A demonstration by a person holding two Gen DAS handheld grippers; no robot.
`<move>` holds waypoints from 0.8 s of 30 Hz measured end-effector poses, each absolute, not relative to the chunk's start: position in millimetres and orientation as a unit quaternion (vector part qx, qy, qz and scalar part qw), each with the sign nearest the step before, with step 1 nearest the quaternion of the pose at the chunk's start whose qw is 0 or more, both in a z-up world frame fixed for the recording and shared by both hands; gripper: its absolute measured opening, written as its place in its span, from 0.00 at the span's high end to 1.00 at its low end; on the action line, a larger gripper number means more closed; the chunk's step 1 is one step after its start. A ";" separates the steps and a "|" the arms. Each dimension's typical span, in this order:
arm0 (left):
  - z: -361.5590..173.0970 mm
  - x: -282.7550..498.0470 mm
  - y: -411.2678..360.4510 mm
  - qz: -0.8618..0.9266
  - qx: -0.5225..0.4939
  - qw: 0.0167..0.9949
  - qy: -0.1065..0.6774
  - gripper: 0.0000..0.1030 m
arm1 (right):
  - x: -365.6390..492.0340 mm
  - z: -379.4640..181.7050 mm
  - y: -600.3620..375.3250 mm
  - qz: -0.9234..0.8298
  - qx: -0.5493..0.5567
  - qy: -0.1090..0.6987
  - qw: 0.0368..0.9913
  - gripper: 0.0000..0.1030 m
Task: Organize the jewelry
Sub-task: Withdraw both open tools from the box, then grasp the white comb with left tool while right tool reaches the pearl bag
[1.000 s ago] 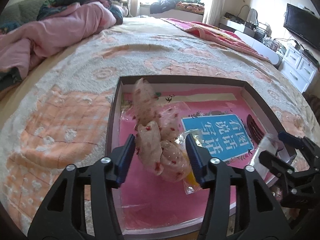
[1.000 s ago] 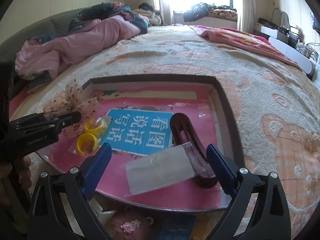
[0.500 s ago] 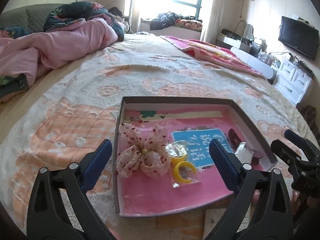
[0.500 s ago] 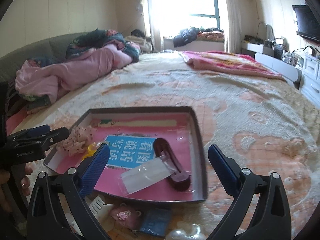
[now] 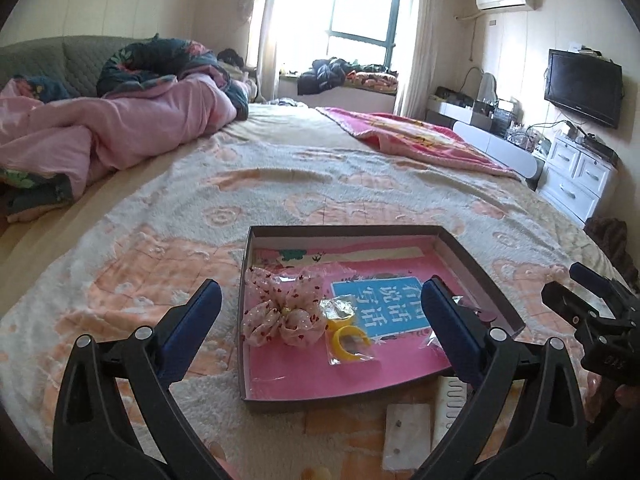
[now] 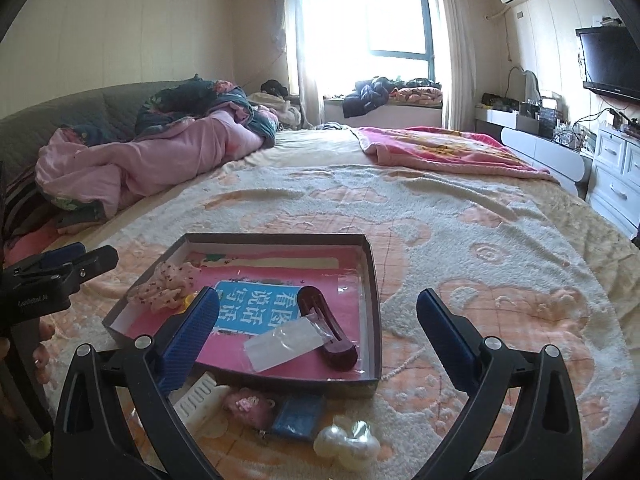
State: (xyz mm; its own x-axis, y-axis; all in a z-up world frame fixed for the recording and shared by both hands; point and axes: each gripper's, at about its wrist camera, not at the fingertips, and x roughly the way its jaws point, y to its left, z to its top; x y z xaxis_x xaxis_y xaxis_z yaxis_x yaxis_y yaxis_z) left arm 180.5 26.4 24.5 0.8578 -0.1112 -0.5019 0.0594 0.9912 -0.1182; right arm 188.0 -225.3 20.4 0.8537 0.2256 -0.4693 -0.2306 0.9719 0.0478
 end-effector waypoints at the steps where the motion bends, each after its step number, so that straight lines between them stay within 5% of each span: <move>1: 25.6 177.9 26.0 -0.045 -0.048 0.963 0.260 0.11 | 186.0 21.1 -226.3 0.120 -0.006 0.242 0.963 0.07; 24: 26.3 136.5 0.9 -0.084 -0.018 0.964 0.250 0.11 | 131.6 9.0 -240.2 0.126 -0.045 0.258 0.957 0.06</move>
State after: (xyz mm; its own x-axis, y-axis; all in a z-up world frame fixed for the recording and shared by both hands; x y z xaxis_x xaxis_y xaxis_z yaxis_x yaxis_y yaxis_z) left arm 136.5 0.9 26.3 0.8607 -0.1711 -0.4794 0.1532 0.9852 -0.0766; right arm 131.6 -240.2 9.0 0.8349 0.2167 -0.5060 -0.2636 0.9644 -0.0218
